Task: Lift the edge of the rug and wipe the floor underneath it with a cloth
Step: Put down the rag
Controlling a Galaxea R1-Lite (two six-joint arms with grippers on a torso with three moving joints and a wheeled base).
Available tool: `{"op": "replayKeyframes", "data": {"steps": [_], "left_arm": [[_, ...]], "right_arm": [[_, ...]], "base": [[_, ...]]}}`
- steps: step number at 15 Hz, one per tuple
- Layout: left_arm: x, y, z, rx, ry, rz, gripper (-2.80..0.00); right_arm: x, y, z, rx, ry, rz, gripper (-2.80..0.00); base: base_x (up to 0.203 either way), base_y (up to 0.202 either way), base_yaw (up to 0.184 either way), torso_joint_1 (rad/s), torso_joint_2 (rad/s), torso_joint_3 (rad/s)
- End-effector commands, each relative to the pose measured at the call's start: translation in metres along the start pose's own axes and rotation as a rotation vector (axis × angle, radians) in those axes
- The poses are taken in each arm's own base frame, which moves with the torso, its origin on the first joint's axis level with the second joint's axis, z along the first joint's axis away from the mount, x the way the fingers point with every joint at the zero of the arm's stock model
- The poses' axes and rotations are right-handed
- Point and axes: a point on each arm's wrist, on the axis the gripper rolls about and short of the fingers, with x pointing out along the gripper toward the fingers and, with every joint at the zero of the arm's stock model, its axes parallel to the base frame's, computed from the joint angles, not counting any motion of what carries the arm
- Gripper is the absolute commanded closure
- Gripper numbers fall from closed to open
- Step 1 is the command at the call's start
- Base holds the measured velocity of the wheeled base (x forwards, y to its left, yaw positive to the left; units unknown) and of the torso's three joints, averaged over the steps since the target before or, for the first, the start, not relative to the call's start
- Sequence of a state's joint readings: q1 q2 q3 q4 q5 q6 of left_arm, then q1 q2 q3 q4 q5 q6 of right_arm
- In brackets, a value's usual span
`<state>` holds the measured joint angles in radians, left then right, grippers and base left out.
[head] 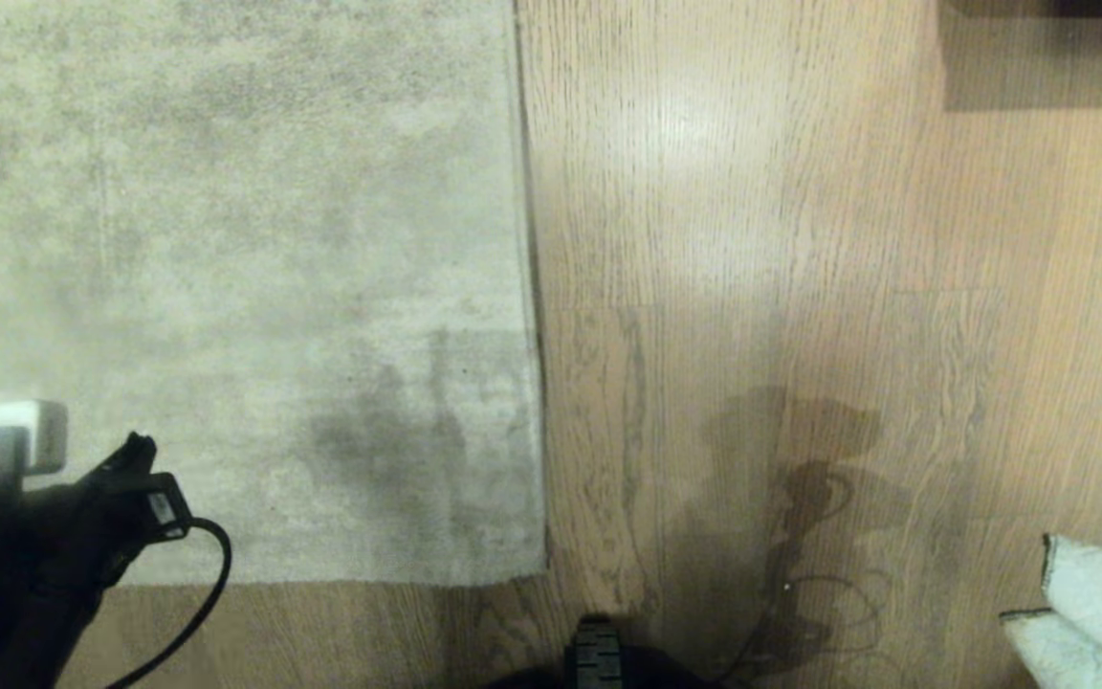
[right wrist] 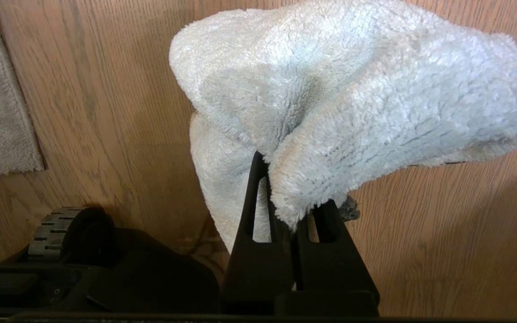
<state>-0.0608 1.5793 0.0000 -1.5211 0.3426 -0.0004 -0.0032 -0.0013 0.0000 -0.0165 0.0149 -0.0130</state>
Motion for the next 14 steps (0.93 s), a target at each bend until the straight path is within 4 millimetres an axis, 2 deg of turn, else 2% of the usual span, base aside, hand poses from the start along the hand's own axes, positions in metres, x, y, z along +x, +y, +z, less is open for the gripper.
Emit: {"op": "replayKeyframes", "data": {"steps": [1, 3, 9, 14], "left_arm": [[-0.005, 0.023, 0.016, -0.035, -0.109, -0.01, 0.0], [-0.009, 0.033, 0.021, -0.031, -0.13, -0.072, 0.0], [-0.039, 0.033, 0.026, 0.003, -0.108, -0.31, 0.0], [-0.094, 0.037, 0.013, 0.081, -0.006, -0.403, 0.0]], "right_arm": [[0.0, 0.0, 0.0, -0.001, 0.001, 0.001, 0.0], [0.0, 0.0, 0.0, -0.001, 0.001, 0.001, 0.0], [0.0, 0.0, 0.0, -0.001, 0.001, 0.001, 0.0], [0.0, 0.0, 0.0, -0.001, 0.001, 0.001, 0.0]], "base": [[0.0, 0.0, 0.0, 0.0, 0.0, 0.0], [0.0, 0.0, 0.0, 0.0, 0.0, 0.0], [0.0, 0.0, 0.0, 0.0, 0.0, 0.0], [0.0, 0.0, 0.0, 0.0, 0.0, 0.0]]}}
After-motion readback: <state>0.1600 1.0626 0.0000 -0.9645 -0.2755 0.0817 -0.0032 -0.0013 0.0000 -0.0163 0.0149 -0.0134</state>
